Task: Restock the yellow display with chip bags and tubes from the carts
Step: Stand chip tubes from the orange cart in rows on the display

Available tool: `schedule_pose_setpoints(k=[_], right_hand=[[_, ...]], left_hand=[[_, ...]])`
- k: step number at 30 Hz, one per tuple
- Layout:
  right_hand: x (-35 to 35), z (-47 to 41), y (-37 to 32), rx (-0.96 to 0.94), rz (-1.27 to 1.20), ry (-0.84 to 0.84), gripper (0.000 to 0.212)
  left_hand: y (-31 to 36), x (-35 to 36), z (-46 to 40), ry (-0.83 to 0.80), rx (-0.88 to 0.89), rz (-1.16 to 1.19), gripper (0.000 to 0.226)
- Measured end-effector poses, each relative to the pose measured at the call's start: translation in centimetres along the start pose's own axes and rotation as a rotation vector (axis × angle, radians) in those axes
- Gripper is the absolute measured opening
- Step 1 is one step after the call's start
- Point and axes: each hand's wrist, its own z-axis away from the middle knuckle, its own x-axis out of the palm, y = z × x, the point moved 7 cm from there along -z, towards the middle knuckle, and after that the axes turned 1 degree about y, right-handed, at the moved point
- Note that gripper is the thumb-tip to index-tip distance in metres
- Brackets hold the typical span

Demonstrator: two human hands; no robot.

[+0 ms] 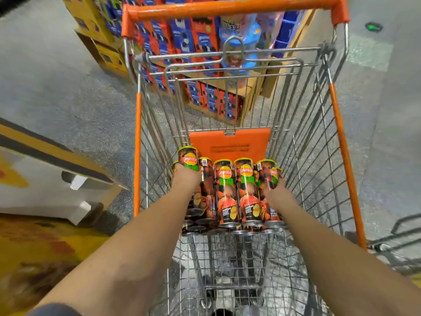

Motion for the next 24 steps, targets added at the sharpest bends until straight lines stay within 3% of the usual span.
schedule_pose_setpoints(k=[5, 9, 11, 13, 16, 21, 24], right_hand=[[0.0, 0.3, 2.0, 0.037, -0.14, -0.056, 0.091], [-2.3, 5.4, 1.0, 0.009, -0.302, 0.0, 0.064], [-2.7, 7.6, 0.1, -0.058, -0.325, -0.014, 0.069], [-3.5, 11.1, -2.0, -0.147, -0.317, -0.049, 0.074], [-5.2, 17.5, -6.0, -0.277, -0.356, -0.061, 0.059], [-5.0, 29.1, -11.8, -0.519, -0.443, -0.123, 0.08], [-3.4, 36.7, -15.0, -0.63, -0.472, -0.144, 0.092]], left_hand=[[-0.3, -0.9, 2.3, -0.008, -0.009, 0.024, 0.077], [0.3, -2.2, 6.5, -0.077, 0.045, 0.127, 0.051], [0.8, -3.4, 9.2, -0.13, 0.081, 0.196, 0.041], [1.4, -5.6, 11.6, -0.181, 0.163, 0.252, 0.05], [1.7, -10.2, 14.9, -0.158, 0.285, 0.297, 0.056], [-0.6, -20.5, 21.5, -0.055, 0.433, 0.371, 0.048], [-4.7, -26.2, 24.3, -0.044, 0.49, 0.455, 0.069]])
